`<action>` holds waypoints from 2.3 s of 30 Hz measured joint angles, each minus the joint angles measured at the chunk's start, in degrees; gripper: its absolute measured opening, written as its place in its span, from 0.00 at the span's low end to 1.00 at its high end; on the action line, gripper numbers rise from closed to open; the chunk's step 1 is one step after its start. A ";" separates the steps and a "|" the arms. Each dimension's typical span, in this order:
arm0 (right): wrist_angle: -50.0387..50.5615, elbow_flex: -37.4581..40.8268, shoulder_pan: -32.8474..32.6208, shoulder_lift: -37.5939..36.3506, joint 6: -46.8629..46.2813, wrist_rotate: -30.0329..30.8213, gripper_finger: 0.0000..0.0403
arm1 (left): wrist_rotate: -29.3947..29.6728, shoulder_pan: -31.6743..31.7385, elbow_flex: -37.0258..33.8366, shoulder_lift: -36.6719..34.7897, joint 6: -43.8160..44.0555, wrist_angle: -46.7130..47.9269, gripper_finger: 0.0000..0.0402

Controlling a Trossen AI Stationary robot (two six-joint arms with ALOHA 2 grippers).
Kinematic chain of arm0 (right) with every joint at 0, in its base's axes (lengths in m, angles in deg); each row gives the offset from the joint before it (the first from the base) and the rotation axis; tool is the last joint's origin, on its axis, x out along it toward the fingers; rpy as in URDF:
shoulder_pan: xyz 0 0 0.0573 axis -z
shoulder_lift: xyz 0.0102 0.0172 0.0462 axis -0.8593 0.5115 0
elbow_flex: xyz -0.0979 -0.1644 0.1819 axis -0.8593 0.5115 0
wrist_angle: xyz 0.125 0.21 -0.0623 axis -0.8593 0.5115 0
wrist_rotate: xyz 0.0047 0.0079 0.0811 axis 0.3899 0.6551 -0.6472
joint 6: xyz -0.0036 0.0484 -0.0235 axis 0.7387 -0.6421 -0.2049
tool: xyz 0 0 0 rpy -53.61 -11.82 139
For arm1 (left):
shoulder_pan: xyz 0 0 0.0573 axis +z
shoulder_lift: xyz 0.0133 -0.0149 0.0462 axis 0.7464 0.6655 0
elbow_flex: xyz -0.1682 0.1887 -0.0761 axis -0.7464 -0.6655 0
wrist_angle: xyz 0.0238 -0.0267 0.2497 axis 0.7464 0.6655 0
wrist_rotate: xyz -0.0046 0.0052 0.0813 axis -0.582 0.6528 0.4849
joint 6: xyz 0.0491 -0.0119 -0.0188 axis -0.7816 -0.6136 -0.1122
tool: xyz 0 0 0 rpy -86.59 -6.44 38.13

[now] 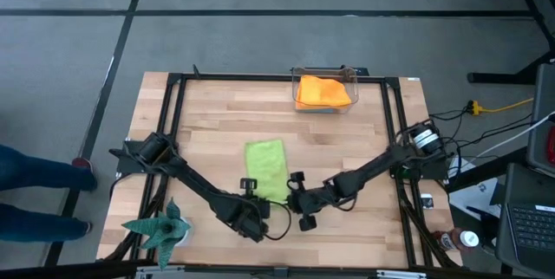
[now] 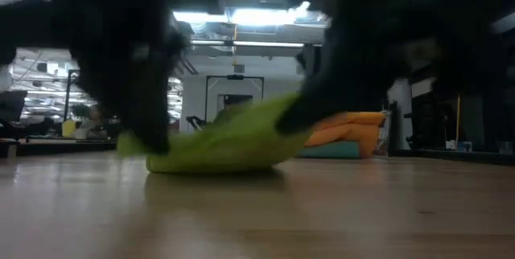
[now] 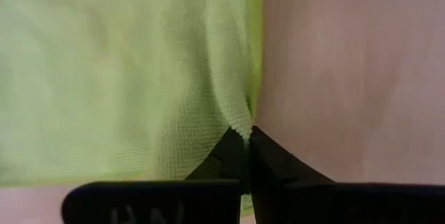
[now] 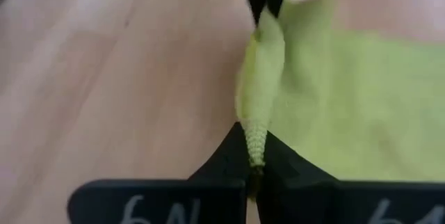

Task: Fold microfiber towels
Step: Fold the green microfiber cloth

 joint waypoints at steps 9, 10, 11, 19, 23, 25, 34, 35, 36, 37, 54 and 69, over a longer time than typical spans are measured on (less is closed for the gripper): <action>2.18 -0.22 -5.21 -7.49 -1.44 6.20 0.01 | 1.07 -1.26 9.28 -0.34 1.44 6.93 0.00; 2.41 -0.20 -5.83 -7.84 -2.02 6.18 0.01 | 0.69 -1.72 10.17 -0.34 1.63 6.78 0.00; 2.26 -0.20 -6.55 -8.17 -3.15 5.96 0.01 | 0.10 -2.08 10.98 -0.34 2.07 6.74 0.00; 2.08 -0.25 -10.84 -8.76 -9.21 6.47 0.01 | -1.67 -4.77 17.57 -0.47 2.16 6.72 0.00; 2.31 -0.29 -11.26 -8.76 -9.06 13.33 0.01 | 0.73 -4.40 18.11 -0.54 -1.11 7.62 0.00; 3.62 -0.31 -11.26 -8.76 -9.43 16.77 0.01 | 1.75 -3.55 18.11 -0.54 -1.34 9.80 0.00; 10.20 -0.33 -6.79 -8.55 -14.86 22.76 0.01 | 4.09 2.21 17.64 -0.52 -4.73 14.81 0.00; 11.32 -0.33 -6.11 -8.31 -15.75 22.77 0.01 | 4.11 2.93 17.06 -0.50 -5.63 14.60 0.00; 12.47 -0.33 -5.48 -8.04 -16.69 22.79 0.01 | 4.09 3.55 16.27 -0.44 -6.17 14.65 0.00; 13.08 -0.33 -4.82 -7.70 -17.40 22.79 0.01 | 4.01 4.19 15.43 -0.36 -6.49 14.60 0.00; 13.59 -0.33 3.73 -2.32 -19.61 20.73 0.02 | 2.62 11.09 6.38 -0.30 -13.76 7.58 0.00; 13.54 -0.33 4.98 -2.31 -22.60 22.25 0.29 | 6.54 15.32 3.12 -0.30 -13.55 3.03 0.29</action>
